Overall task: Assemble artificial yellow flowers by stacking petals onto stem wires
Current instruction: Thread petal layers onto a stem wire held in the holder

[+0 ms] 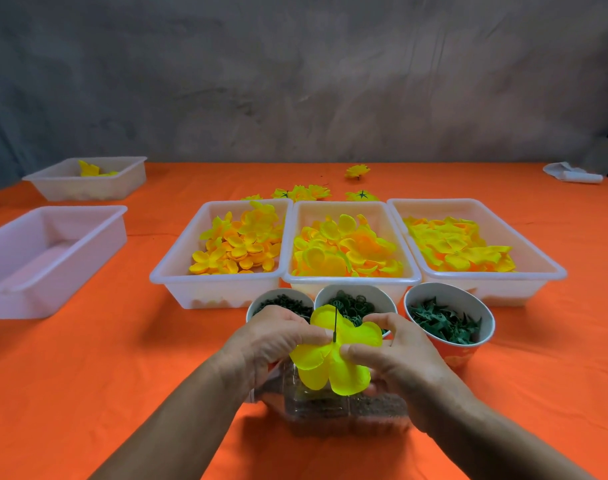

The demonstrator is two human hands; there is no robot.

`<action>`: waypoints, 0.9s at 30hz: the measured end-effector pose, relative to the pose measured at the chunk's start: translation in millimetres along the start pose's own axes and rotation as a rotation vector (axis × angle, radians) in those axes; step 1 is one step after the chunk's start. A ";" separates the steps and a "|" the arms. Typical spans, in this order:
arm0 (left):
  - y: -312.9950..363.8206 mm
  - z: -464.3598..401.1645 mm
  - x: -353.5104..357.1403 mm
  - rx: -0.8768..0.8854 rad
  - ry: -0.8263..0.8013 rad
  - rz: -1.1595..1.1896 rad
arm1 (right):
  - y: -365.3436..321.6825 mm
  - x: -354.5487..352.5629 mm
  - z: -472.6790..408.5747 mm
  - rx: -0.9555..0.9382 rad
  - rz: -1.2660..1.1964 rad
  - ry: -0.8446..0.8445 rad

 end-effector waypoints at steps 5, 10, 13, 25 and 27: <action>5.0 2.6 -0.6 0.079 0.007 -0.123 | 2.5 -1.3 -0.2 -0.001 0.000 -0.006; 5.4 2.3 -1.0 0.134 -0.044 -0.253 | 3.1 -1.7 -2.8 -0.006 0.001 -0.015; 6.7 -0.2 -3.5 0.173 -0.027 -0.252 | 3.5 -1.8 -3.5 -0.001 0.003 -0.019; 0.8 -2.0 -0.1 0.232 -0.077 -0.087 | 5.4 -2.7 -3.3 0.014 0.003 -0.019; 0.0 -4.0 -0.4 0.215 -0.063 -0.072 | 5.0 -3.6 -3.0 0.006 0.022 -0.012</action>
Point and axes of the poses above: each hand's wrist, its own z-axis away from the middle knuckle, its own x-axis out of the palm, y = z × x, the point moved 5 cm from there along -z, towards the middle knuckle, and after that the axes turned 11 degrees about y, right-handed, at the moved point
